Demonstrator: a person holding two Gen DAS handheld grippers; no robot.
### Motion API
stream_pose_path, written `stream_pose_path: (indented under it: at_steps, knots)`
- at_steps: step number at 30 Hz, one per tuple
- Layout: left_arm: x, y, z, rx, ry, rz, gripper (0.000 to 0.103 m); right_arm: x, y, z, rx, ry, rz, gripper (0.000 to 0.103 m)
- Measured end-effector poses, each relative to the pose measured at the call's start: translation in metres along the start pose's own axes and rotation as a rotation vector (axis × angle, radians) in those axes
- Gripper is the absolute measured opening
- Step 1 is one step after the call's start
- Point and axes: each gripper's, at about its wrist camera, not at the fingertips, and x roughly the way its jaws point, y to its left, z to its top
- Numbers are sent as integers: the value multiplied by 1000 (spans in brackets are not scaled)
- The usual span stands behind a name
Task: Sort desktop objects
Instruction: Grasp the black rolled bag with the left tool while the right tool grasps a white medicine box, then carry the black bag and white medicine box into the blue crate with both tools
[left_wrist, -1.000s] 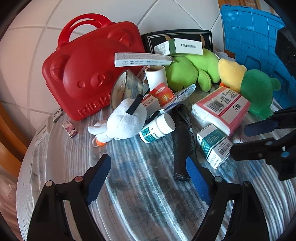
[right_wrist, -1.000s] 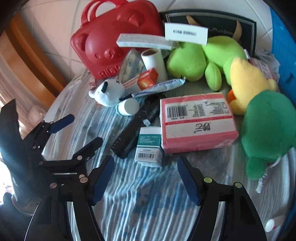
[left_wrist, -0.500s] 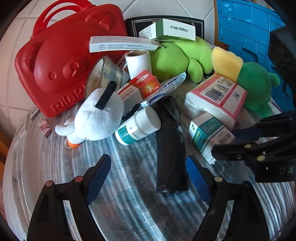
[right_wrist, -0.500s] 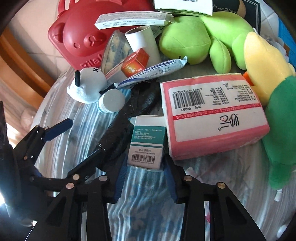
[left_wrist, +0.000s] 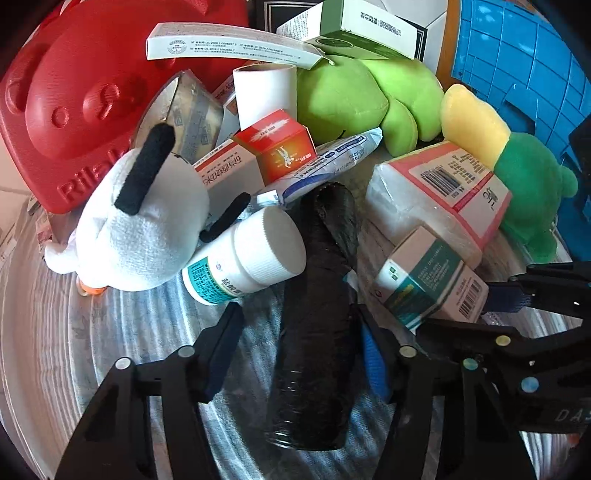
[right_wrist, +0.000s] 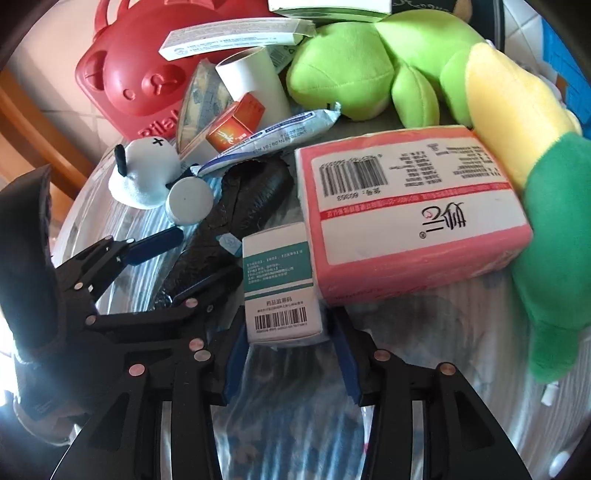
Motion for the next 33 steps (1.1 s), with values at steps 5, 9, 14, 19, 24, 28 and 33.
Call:
stream_pose_path:
  at_steps: [5, 9, 14, 19, 24, 28, 33]
  knots:
    - [-10, -16, -9, 88, 16, -32, 34, -9, -3, 2, 19, 7, 74, 36]
    - [-25, -19, -24, 87, 25, -57, 34, -36, 5, -8, -42, -19, 50, 36]
    - [-53, -18, -40, 90, 16, -54, 34, -59, 2, -18, -40, -30, 40, 36]
    - [-101, -19, -42, 75, -58, -26, 34, -95, 2, -35, -61, -77, 40, 36]
    - [-150, -35, -13, 89, -159, -13, 34, -141, 20, -41, -87, -195, 39, 36]
    - [-202, -56, 3, 155, -259, -28, 34, -197, 33, -49, -89, -332, 24, 36]
    - [-249, -100, 30, 252, -367, -104, 34, -282, 28, -67, -47, -504, -41, 36]
